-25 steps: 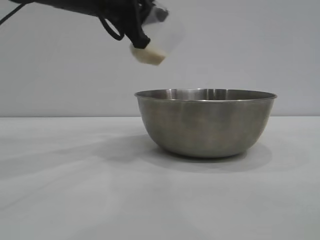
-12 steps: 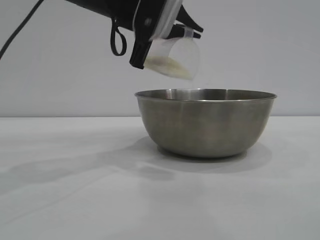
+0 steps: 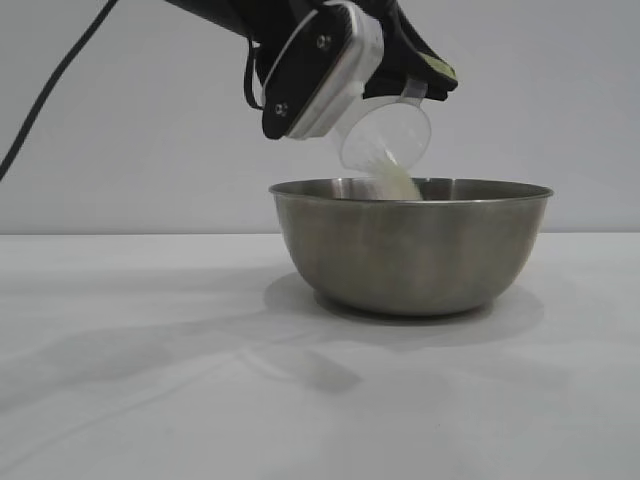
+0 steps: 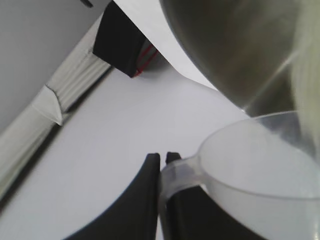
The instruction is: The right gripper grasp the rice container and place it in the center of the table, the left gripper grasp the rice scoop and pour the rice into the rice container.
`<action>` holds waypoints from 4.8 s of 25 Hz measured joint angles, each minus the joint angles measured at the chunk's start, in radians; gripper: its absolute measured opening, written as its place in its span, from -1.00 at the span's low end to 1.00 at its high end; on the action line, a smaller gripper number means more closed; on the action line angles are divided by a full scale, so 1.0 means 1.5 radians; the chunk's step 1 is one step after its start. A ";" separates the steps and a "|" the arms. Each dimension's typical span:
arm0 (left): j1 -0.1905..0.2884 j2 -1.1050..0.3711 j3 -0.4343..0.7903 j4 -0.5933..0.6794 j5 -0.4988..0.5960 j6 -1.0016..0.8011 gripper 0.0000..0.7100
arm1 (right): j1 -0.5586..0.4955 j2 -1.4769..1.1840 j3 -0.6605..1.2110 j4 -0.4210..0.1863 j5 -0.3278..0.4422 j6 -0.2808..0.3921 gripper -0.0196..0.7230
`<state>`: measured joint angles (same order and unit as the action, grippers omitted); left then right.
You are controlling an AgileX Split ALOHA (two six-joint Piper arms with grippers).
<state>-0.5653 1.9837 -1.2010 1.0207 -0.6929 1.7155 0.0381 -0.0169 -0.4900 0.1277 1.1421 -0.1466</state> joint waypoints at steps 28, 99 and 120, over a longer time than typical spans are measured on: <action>0.091 0.000 0.221 -1.027 -0.199 -0.824 -1.00 | 0.000 0.000 0.000 0.000 0.000 0.000 -0.80; 0.211 -0.340 0.560 -0.656 -0.296 -1.107 -0.21 | 0.000 0.000 0.000 0.000 0.000 0.000 -0.80; 0.366 -0.960 0.577 -0.497 0.397 -1.388 -0.25 | 0.000 0.000 0.000 0.000 0.000 0.000 -0.80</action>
<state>-0.0167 0.5442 -0.3355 0.2756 -0.0976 -0.3661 0.0381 -0.0169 -0.4900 0.1277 1.1421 -0.1466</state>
